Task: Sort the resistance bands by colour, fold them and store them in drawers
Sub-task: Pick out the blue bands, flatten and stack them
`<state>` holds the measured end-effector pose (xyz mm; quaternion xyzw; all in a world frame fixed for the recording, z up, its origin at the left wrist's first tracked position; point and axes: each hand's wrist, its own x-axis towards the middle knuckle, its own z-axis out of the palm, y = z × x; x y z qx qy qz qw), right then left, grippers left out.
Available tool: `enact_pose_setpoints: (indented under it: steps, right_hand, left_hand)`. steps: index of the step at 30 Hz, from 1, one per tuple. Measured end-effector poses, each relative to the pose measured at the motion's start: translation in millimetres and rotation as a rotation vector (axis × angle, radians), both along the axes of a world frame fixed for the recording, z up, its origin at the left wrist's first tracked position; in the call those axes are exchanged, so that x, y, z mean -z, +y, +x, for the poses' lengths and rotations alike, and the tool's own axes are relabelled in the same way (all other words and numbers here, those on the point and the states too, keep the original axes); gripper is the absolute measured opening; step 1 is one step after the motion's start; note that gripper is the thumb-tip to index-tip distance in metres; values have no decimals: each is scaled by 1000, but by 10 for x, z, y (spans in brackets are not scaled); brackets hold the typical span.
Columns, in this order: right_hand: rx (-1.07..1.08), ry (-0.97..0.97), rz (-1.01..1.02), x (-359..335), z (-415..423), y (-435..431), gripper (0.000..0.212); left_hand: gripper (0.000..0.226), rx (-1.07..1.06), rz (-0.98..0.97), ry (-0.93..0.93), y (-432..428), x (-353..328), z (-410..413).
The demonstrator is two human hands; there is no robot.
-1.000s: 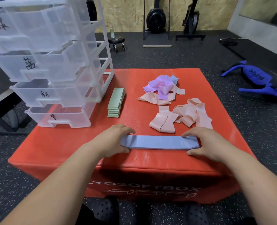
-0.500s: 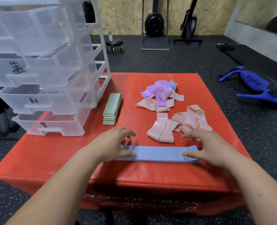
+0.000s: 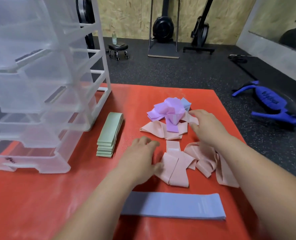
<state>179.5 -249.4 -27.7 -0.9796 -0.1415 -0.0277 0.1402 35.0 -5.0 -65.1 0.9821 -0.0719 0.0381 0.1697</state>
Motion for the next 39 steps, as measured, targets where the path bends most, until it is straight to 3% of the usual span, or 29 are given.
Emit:
enact_pose_setpoints:
  steps: [8,10,11,13,18,26,29,32,36,39]
  right_hand:
    - [69,113,-96,121,1156,182,63]
    - [36,138,-120,168,1259,228,51]
    - [12,135,-124,207,1278,248,35]
    - [3,75,-117,310,1279,248,11]
    - [60,-42,-14,235,1052,159,18]
    - [26,-265,173,-926,555,-32,20]
    - [8,-390,154,-1206,356,-93,22]
    - [-41,-484,11,-1187,93,-126,19]
    - [-92,-207,-200,-634,-301,-119,15]
    - [-3,-3,-172,-232,-577,-164,20]
  left_hand:
    - [64,-23,19,19,-86,93,244]
    - [61,-20,4,6,-87,97,282]
    - [59,-18,-1,-1,-82,97,295]
    - [57,-22,-9,-10,-65,99,303]
    - [60,-37,-23,6,-7,79,281]
    - [59,-33,-59,-20,-36,-72,182]
    - [57,-36,-64,-33,-35,-146,97]
    - [57,-33,-61,-37,-38,-176,-3]
    - [59,-10,-14,14,-62,-178,-153]
    - [59,5,0,51,-68,-175,-207]
